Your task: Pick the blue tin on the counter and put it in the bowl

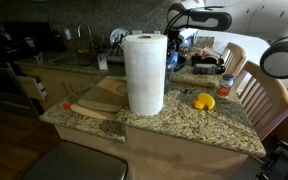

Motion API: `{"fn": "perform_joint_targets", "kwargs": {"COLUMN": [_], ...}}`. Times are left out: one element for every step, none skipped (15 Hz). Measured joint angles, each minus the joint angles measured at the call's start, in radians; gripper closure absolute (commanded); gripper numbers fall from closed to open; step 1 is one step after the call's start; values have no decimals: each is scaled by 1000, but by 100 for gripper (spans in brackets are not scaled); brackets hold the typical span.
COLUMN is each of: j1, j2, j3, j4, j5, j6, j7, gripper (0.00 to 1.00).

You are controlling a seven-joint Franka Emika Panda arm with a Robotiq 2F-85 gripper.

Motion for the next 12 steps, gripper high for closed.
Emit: {"fn": "perform_joint_targets", "kwargs": {"j1": [10, 24, 40, 57, 75, 92, 108, 121, 129, 133, 133, 132], "j2": [-4, -17, -35, -53, -68, -82, -95, -106, -112, -115, -116, -116], "j3": [-8, -20, -35, -52, -72, -91, -110, -126, -137, -143, -146, -147], "j4": [23, 31, 31, 31, 31, 31, 31, 31, 30, 30, 30, 29], "j5": [-12, -28, -46, -67, -88, -109, -129, -143, -150, -152, -152, -152], "j6": [27, 60, 90, 117, 143, 163, 174, 173, 173, 173, 173, 173], "j7": [21, 45, 71, 101, 131, 163, 198, 223, 239, 246, 248, 249], "gripper": [0, 0, 0, 0, 0, 0, 0, 0, 0, 0, 0, 0]}}
